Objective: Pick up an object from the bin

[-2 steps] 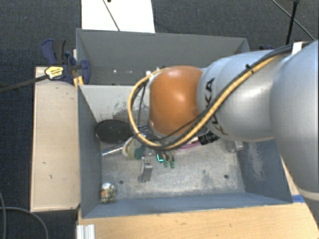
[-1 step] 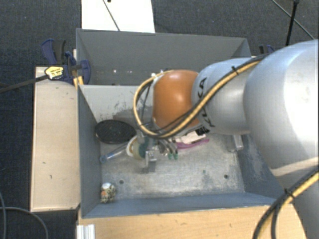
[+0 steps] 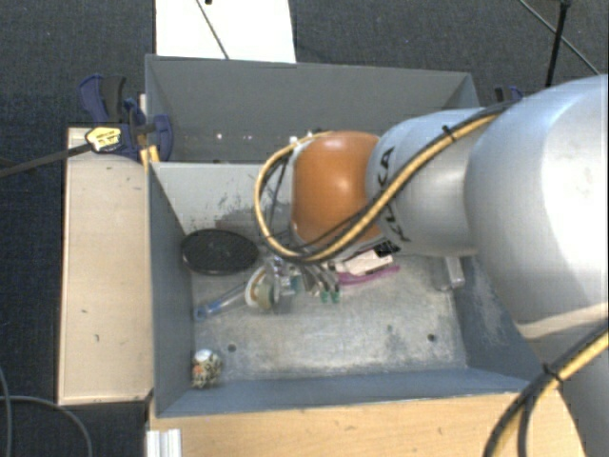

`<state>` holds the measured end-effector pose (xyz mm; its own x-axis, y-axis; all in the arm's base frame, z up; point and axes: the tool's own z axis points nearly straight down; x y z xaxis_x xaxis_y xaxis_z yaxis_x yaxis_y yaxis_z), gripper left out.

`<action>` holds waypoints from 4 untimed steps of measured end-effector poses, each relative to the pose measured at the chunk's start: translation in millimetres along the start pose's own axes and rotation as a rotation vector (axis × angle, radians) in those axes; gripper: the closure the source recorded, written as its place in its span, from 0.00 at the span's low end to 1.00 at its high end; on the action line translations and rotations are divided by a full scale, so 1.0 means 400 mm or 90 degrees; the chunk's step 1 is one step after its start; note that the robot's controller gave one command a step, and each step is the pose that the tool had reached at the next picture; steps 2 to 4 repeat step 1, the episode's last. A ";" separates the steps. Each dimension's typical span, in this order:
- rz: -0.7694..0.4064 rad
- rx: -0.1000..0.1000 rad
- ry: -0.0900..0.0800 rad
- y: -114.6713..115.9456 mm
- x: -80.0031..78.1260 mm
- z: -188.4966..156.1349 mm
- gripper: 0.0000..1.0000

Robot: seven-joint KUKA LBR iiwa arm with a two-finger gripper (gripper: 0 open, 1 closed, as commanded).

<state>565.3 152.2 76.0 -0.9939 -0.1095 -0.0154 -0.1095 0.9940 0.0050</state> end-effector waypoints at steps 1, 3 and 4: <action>-0.039 0.002 0.004 0.061 0.103 -0.333 1.00; -0.039 0.002 0.004 0.061 0.103 -0.333 1.00; -0.039 0.002 0.004 0.061 0.103 -0.333 1.00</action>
Offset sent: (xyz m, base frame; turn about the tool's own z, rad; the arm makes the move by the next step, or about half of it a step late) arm -0.0470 0.0175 0.1278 -0.0701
